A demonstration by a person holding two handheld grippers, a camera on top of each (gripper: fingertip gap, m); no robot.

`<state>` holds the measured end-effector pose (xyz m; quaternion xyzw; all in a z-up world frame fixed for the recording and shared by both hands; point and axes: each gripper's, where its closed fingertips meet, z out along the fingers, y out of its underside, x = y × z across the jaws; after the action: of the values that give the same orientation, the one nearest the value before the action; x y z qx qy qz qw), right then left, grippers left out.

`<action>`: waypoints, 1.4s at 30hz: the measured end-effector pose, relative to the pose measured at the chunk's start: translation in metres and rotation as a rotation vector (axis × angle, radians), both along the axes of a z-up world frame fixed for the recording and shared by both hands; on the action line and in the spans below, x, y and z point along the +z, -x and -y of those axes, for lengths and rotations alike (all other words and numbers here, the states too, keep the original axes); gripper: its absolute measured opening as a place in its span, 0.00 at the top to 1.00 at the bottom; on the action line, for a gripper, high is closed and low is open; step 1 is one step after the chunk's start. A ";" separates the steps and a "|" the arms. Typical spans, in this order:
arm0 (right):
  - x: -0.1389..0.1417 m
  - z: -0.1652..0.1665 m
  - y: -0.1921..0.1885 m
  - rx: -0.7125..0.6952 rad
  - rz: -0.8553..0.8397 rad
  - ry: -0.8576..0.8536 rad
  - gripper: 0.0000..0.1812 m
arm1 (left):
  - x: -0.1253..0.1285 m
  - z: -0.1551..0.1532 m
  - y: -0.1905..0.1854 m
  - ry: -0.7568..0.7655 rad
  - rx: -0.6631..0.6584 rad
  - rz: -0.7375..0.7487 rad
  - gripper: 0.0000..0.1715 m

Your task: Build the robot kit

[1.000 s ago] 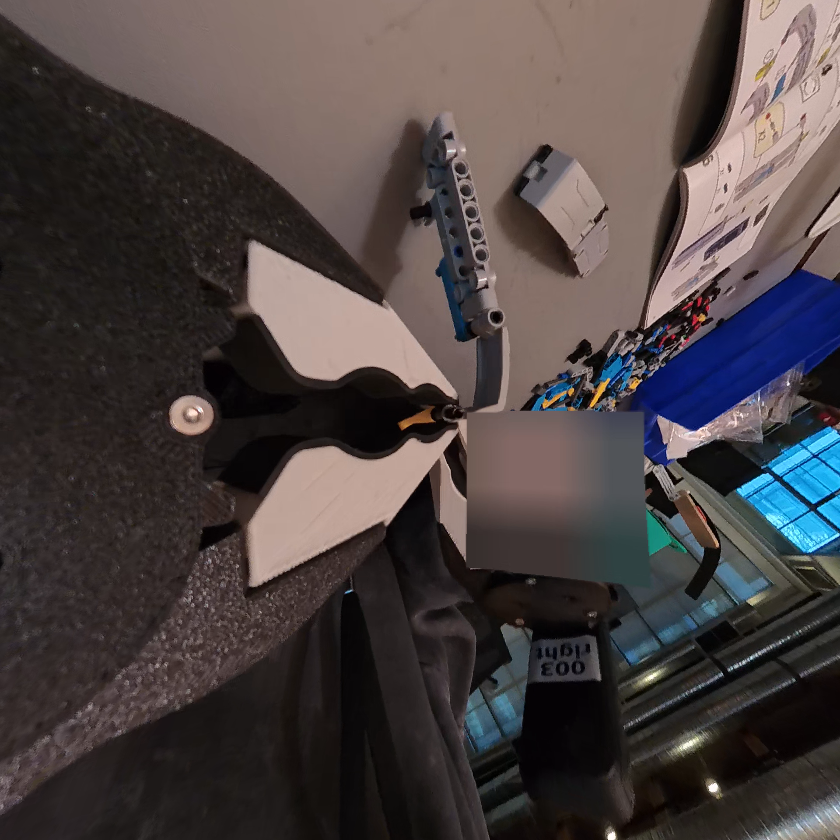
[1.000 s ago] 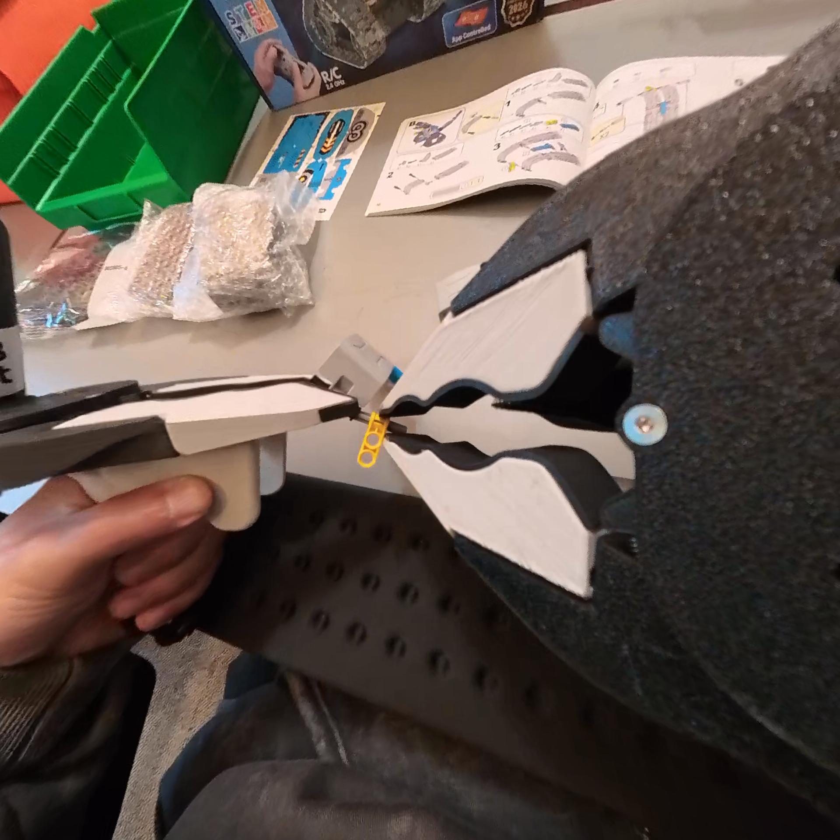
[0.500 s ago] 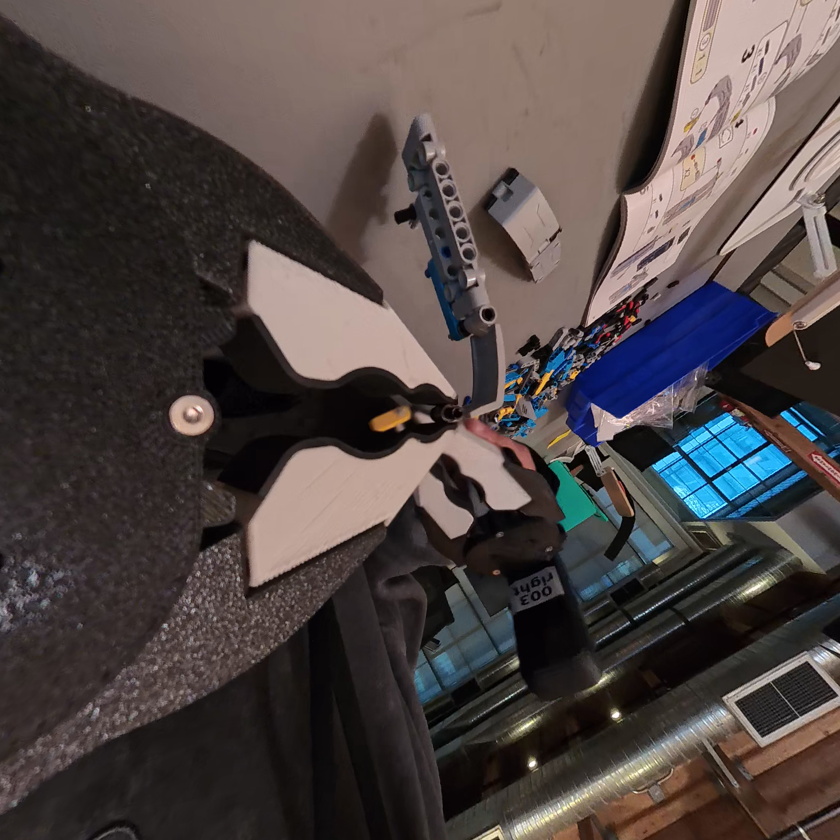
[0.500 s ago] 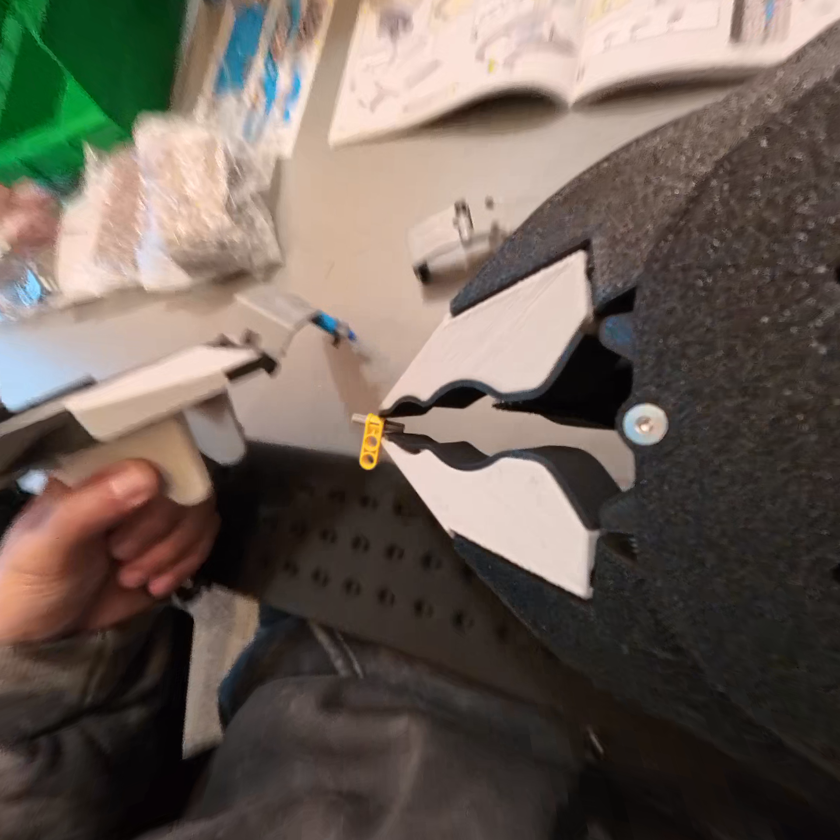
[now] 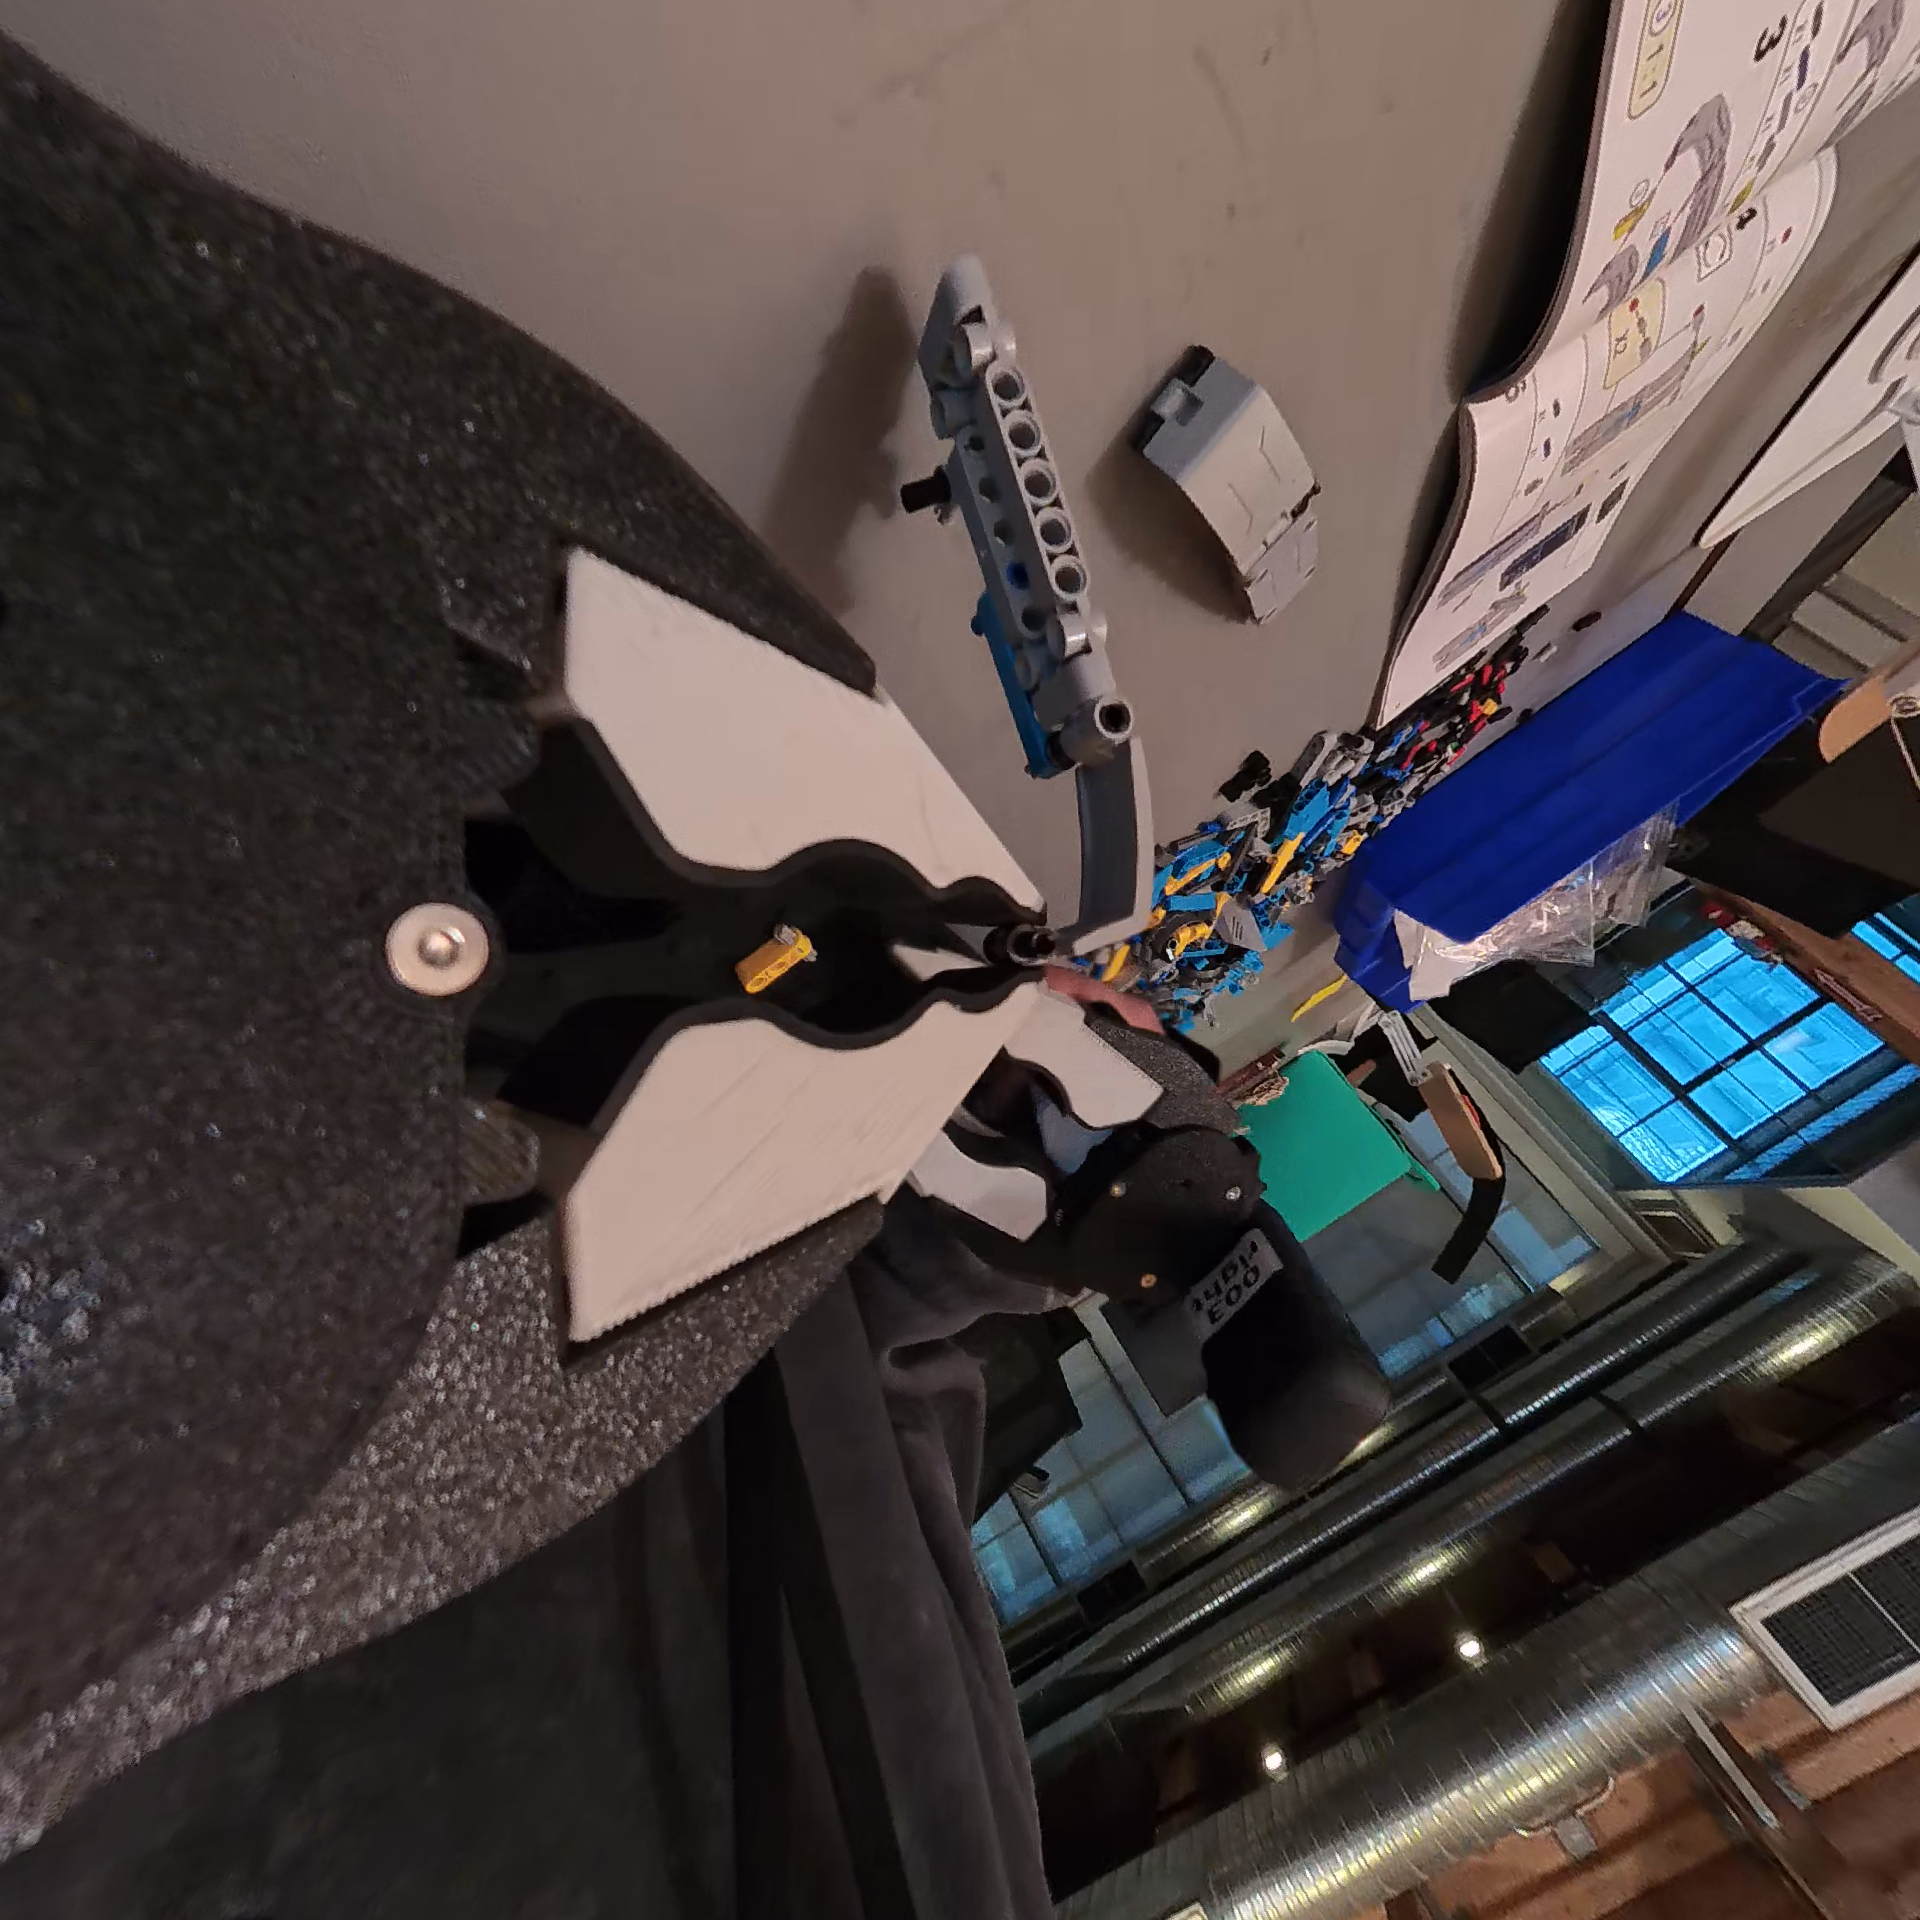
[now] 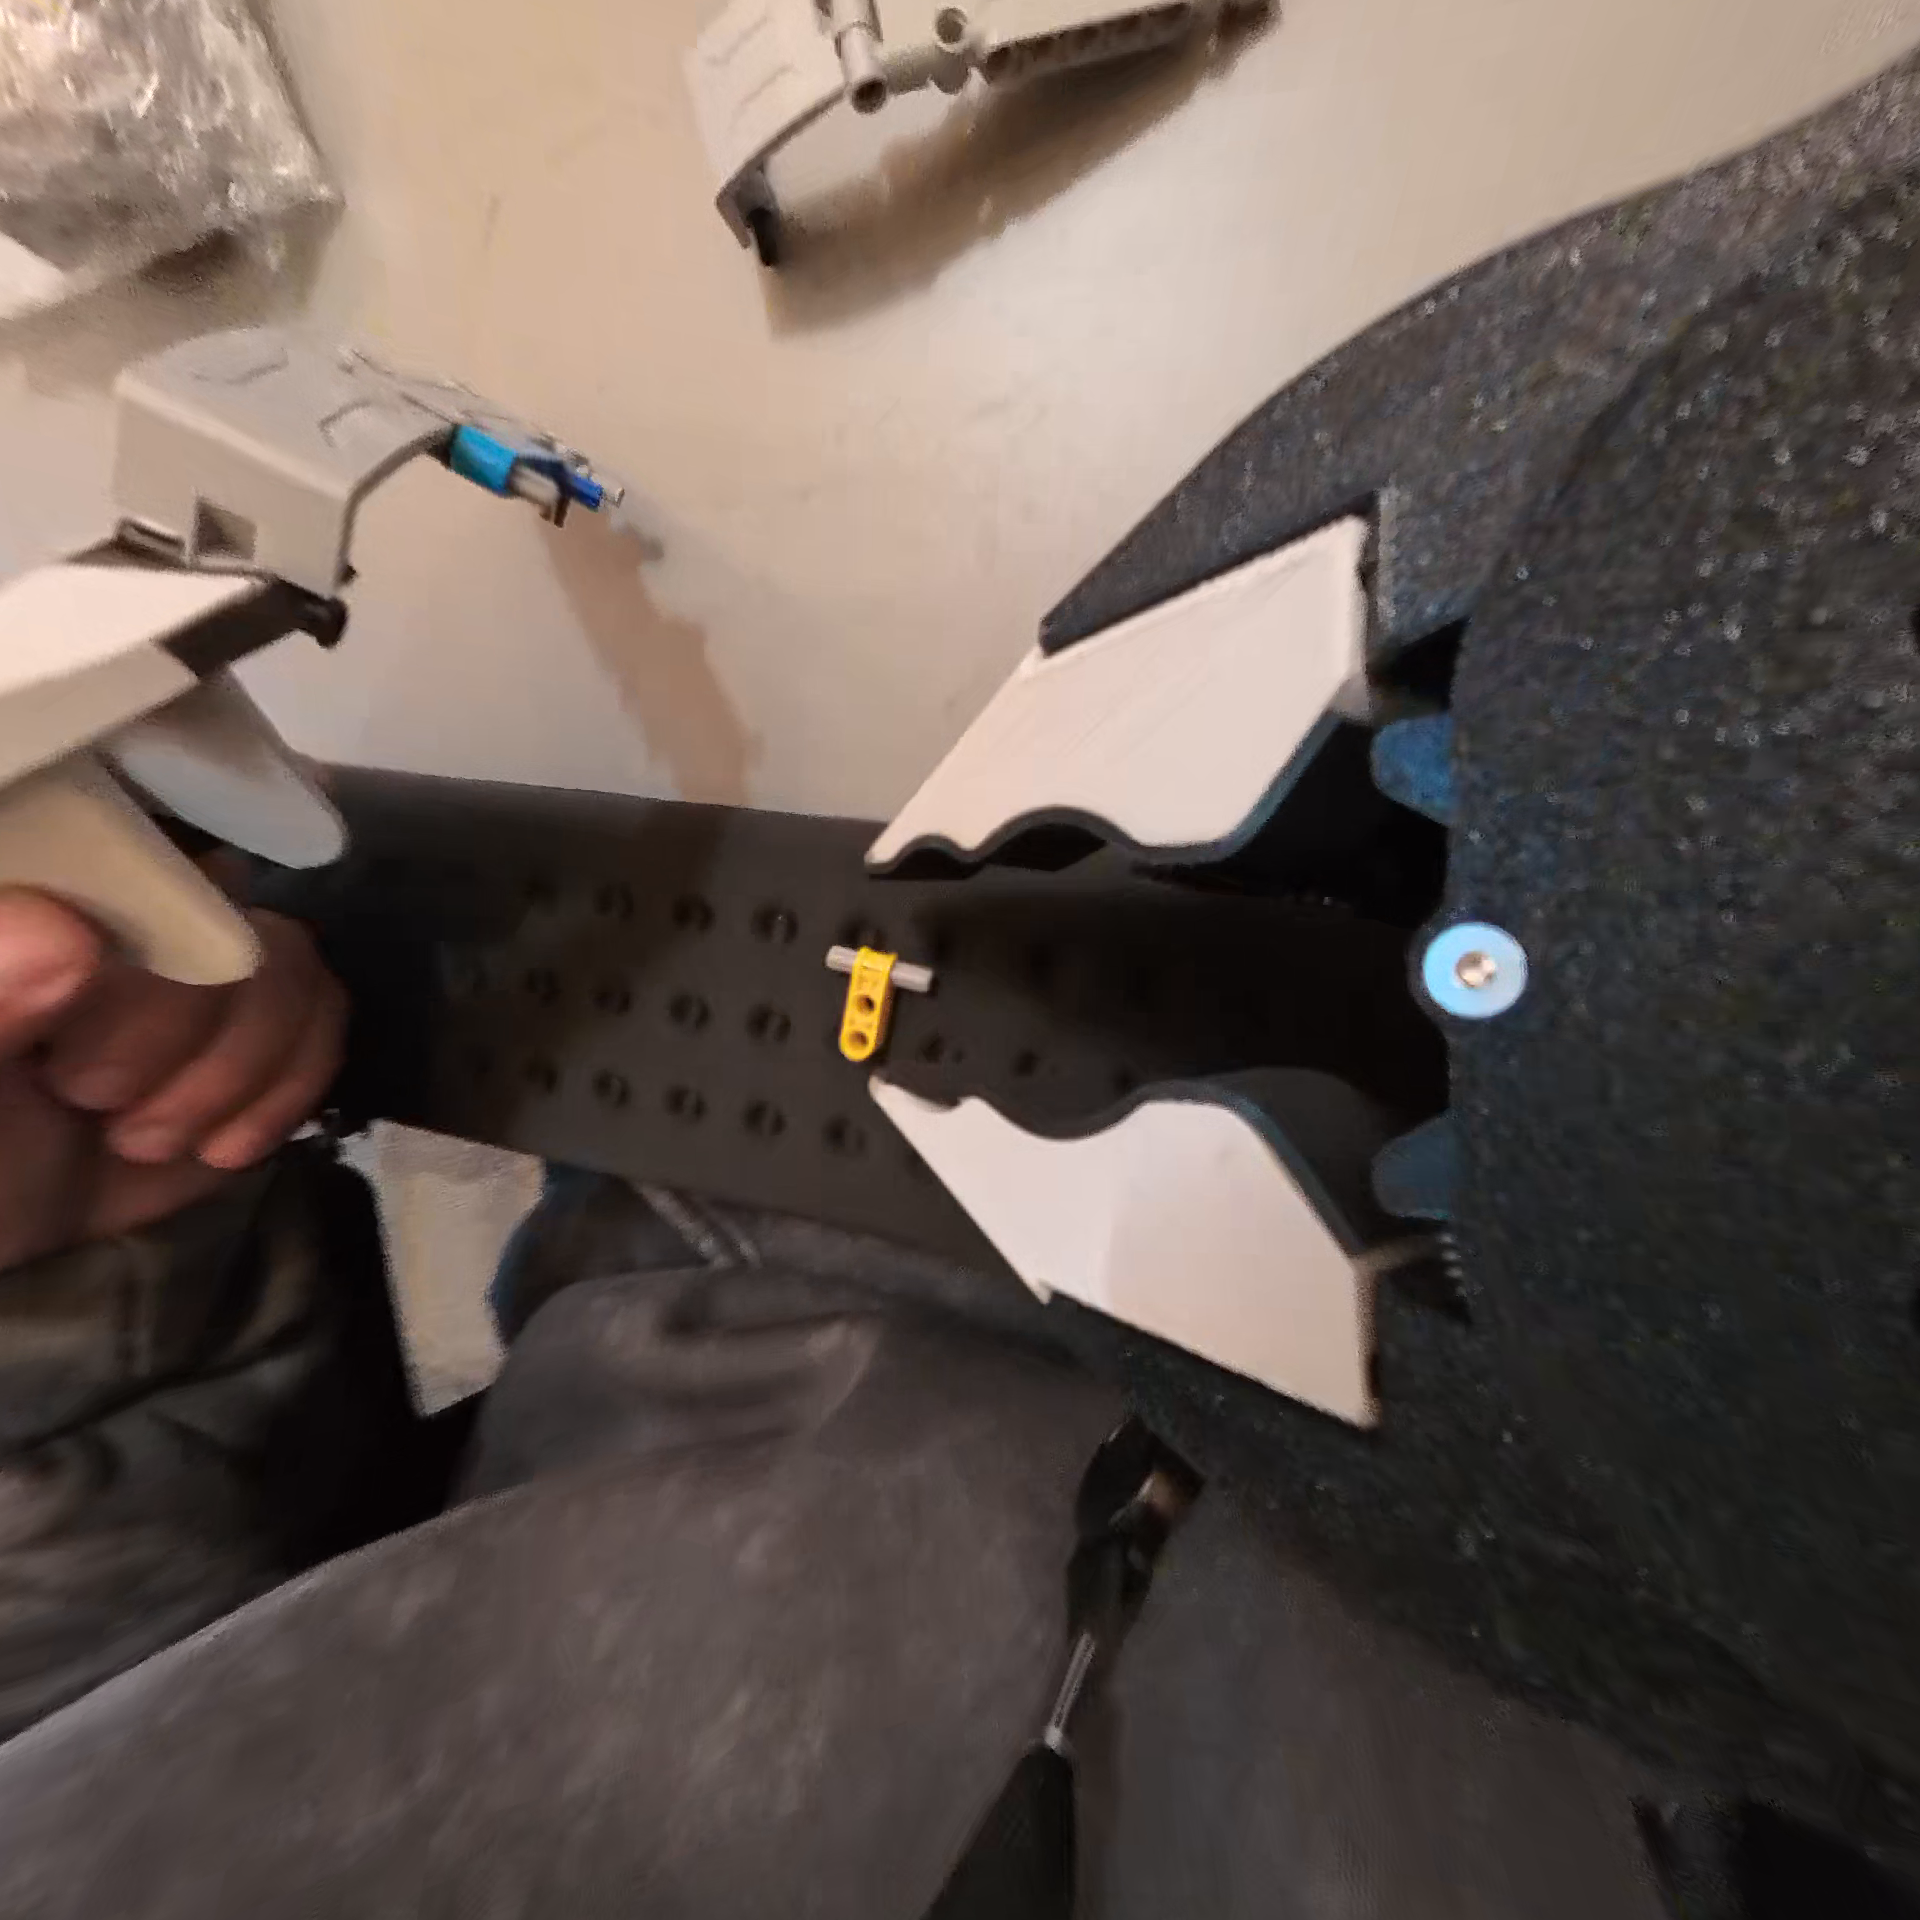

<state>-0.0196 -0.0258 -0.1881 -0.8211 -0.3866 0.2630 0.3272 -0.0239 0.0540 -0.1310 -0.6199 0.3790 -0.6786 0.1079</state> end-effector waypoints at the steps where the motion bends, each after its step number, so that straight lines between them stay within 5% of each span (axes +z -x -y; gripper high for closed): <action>1: 0.002 0.000 0.001 -0.043 -0.035 0.026 0.81 | 0.000 0.000 0.000 0.005 -0.001 0.001 0.97; 7: -0.015 0.001 0.007 -0.305 -0.140 0.225 0.79 | 0.000 0.002 0.001 0.003 -0.009 0.003 0.97; 9: -0.019 -0.004 0.002 -0.389 -0.102 0.165 0.87 | 0.001 0.002 0.001 0.008 -0.011 0.006 0.97; 11: -0.020 -0.005 0.007 -0.412 -0.074 0.126 0.84 | 0.001 0.003 0.001 0.011 -0.017 0.006 0.97; 18: -0.024 -0.004 0.027 -0.347 0.121 -0.045 0.92 | 0.001 0.007 0.001 0.004 -0.037 0.004 0.97; 24: -0.018 -0.006 0.028 -0.325 0.061 -0.039 0.95 | 0.000 0.008 0.001 0.002 -0.041 0.003 0.97; 34: -0.011 -0.018 0.024 -0.396 -0.053 0.202 0.88 | 0.001 0.007 0.002 0.012 -0.041 0.009 0.97; 42: -0.017 -0.021 0.015 -0.217 0.185 0.070 0.97 | 0.003 0.005 0.004 0.037 -0.036 0.024 0.97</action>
<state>-0.0343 -0.0044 -0.2050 -0.8899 -0.3146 0.1625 0.2877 -0.0275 0.0495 -0.1277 -0.6067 0.3762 -0.6947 0.0887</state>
